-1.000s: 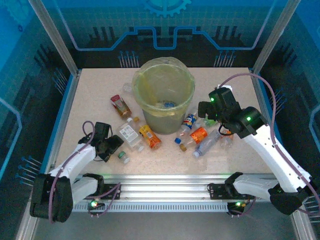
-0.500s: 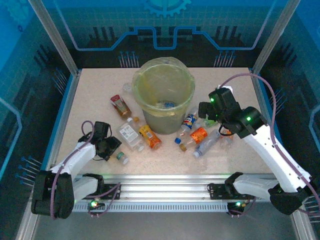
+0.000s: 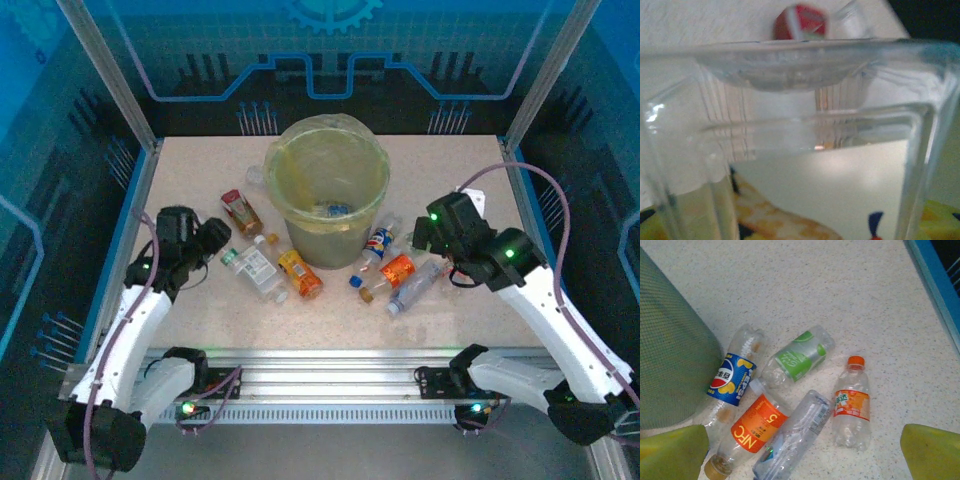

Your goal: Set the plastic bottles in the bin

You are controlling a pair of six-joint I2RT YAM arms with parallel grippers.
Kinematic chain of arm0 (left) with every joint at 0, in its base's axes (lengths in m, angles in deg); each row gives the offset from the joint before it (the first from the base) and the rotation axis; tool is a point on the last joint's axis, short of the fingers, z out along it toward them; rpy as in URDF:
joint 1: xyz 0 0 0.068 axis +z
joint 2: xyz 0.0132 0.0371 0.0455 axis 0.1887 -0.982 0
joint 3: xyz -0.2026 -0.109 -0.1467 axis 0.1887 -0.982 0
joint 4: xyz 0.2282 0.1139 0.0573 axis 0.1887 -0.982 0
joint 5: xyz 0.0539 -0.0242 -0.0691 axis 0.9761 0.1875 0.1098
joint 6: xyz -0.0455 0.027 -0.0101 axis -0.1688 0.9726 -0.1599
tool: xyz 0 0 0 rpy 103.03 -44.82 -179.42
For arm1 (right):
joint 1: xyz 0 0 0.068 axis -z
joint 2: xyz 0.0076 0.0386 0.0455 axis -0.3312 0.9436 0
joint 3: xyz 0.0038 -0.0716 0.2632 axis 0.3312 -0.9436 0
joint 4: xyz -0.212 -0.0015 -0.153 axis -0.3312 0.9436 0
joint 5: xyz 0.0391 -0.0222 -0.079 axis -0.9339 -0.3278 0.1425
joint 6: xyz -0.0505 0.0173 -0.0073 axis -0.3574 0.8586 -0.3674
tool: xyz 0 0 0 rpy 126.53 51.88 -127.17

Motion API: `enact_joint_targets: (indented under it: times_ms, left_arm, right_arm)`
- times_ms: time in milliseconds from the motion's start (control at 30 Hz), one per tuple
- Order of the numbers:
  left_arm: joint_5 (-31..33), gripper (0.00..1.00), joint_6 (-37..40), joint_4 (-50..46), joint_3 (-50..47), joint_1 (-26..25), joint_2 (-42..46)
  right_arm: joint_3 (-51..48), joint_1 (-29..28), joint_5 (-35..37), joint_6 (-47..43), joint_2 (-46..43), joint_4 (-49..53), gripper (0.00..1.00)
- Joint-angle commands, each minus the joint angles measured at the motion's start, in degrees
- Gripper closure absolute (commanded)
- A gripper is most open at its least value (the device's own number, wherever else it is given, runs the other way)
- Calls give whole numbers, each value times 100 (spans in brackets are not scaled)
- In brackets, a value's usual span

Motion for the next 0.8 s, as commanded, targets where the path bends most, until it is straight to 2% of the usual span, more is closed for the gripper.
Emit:
enact_joint_targets:
  times_ms: [0,167,333,500,767]
  left_arm:
    - [-127,55,384,-1,650,36,-102]
    - [-307,57,447,424,1590,-79,-387]
    - [-218,58,536,892,2510,-540,-935]
    - [-174,58,851,1074,3647,-1263,-1927]
    - [-513,59,1330,663,5477,-1951,-3580]
  right_arm:
    - [-69,99,309,320,-245,322,0]
    - [-179,107,295,383,-439,383,0]
    - [-364,107,200,354,-550,316,0]
    - [-430,107,104,276,-559,282,0]
    - [-531,136,46,403,-476,343,0]
